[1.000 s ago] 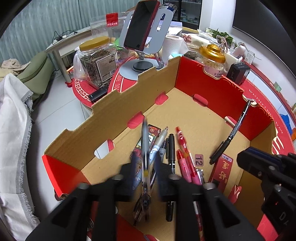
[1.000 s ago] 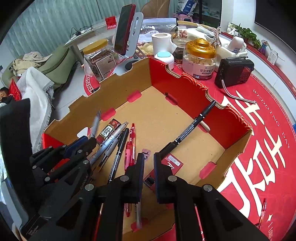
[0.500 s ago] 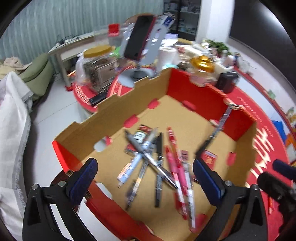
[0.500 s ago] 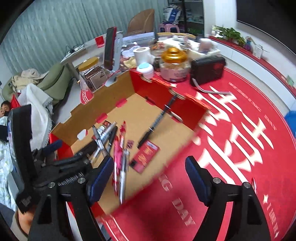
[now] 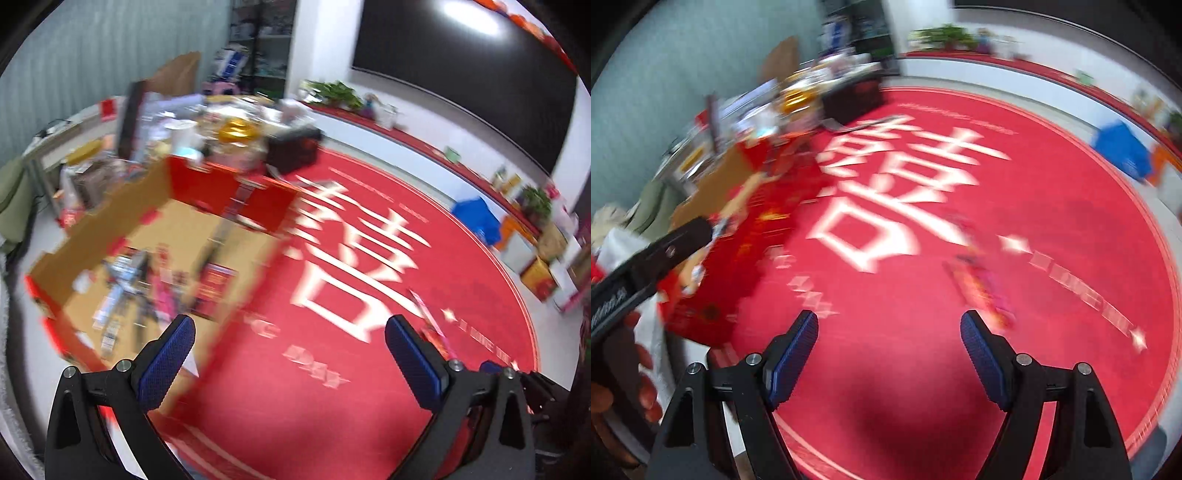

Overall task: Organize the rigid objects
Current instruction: 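Move both tools back over the red lighter and red pen on the mat, then close left tool on red lighter while right tool closes on red pen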

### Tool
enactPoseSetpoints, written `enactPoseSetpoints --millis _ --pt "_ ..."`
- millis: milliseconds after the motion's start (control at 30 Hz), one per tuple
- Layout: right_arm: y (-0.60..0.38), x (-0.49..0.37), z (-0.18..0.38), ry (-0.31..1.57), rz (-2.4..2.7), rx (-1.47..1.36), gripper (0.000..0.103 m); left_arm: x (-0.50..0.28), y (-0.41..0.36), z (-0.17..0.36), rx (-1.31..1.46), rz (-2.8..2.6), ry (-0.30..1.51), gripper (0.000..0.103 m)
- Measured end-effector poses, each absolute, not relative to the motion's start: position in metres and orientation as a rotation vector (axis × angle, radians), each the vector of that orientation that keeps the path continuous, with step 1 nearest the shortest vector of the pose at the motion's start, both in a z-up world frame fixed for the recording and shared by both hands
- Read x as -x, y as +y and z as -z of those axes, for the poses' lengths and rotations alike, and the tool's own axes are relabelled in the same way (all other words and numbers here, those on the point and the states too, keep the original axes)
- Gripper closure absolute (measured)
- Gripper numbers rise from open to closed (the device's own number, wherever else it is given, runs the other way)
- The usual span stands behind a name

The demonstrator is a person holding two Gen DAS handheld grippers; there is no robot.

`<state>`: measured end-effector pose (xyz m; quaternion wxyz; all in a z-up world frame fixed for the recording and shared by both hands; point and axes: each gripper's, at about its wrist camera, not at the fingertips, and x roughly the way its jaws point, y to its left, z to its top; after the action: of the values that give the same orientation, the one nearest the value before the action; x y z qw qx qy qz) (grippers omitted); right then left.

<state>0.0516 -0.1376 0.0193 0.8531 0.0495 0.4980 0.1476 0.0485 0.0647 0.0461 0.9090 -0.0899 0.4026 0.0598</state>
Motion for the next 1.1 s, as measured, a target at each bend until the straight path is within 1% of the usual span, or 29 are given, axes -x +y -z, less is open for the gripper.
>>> enactPoseSetpoints --millis 200,400,600,1100 --pt "-0.225 -0.041 0.0 1.091 -0.156 -0.279 0.022 -0.084 -0.011 0.008 0.195 -0.067 0.947 0.0" --pt "-0.268 -0.023 0.003 1.079 -0.107 -0.338 0.022 -0.108 -0.052 0.045 0.17 -0.12 1.01 0.0" --pt "-0.282 -0.019 0.009 1.085 -0.105 -0.393 0.022 -0.117 -0.064 0.058 0.18 -0.121 1.039 0.0" --pt "-0.279 -0.019 0.015 1.096 -0.115 -0.401 0.022 -0.114 -0.069 0.058 0.212 -0.176 1.06 0.0"
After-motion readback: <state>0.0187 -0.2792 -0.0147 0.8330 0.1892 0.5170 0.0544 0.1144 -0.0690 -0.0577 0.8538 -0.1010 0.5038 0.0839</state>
